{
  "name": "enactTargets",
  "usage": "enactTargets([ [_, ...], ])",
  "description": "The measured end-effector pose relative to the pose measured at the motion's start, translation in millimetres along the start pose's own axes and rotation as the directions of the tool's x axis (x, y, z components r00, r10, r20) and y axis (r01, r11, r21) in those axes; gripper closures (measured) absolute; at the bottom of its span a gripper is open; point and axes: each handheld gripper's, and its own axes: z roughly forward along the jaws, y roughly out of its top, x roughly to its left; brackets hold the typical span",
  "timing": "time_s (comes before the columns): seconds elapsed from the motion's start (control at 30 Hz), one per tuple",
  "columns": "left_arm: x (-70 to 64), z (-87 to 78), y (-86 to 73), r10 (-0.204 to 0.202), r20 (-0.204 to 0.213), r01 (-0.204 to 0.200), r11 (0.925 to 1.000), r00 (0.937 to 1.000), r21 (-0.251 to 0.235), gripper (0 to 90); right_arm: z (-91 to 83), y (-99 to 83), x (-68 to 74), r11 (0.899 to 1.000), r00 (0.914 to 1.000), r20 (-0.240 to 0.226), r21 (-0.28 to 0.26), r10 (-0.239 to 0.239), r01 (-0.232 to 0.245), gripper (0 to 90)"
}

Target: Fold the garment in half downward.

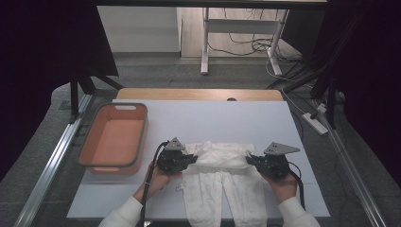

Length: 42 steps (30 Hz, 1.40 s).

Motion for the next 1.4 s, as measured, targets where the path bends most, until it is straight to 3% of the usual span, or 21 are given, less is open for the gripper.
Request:
enactTargets([
  [0.67,-17.7,-8.4,-8.3,0.022,0.018,-0.022,0.9997,0.9996,0.005,82.7,-21.3,-12.9,13.9,1.0,1.0,0.0,-0.004,-0.008,0.008,83.4],
  [0.8,-20.2,-13.2,-10.5,0.021,0.037,-0.021,0.9998,0.9991,-0.007,71.2,-30.3,-18.2,18.4,1.0,0.9999,0.008,-0.012,-0.008,0.009,77.9],
  [0.9,-20.5,-16.8,-7.9,0.011,0.013,-0.011,0.9995,0.9999,-0.031,48.9,-37.1,-17.0,18.7,0.999,0.9998,0.017,-0.053,0.003,-0.002,61.3],
  [0.97,-18.7,-20.6,-5.6,-0.002,0.002,0.002,0.9985,1.0,-0.055,42.7,-40.0,-13.2,17.5,0.997,0.9997,0.017,-0.074,0.018,-0.017,54.0],
  [1.03,-16.9,-24.1,-3.0,-0.015,-0.027,0.013,0.9972,0.9995,-0.074,39.1,-41.4,-9.0,17.7,0.996,0.9992,0.034,-0.091,0.022,-0.019,46.3],
  [1.17,-10.0,-28.1,2.6,-0.042,-0.063,0.037,0.9957,0.9971,-0.085,37.3,-40.1,-1.6,15.8,0.996,0.9987,0.046,-0.092,0.02,-0.016,40.3],
  [1.4,1.8,-24.5,16.8,-0.066,-0.099,0.058,0.9953,0.9929,-0.078,37.4,-28.9,14.5,2.9,0.996,0.9977,0.052,-0.079,0.044,-0.04,36.8],
])
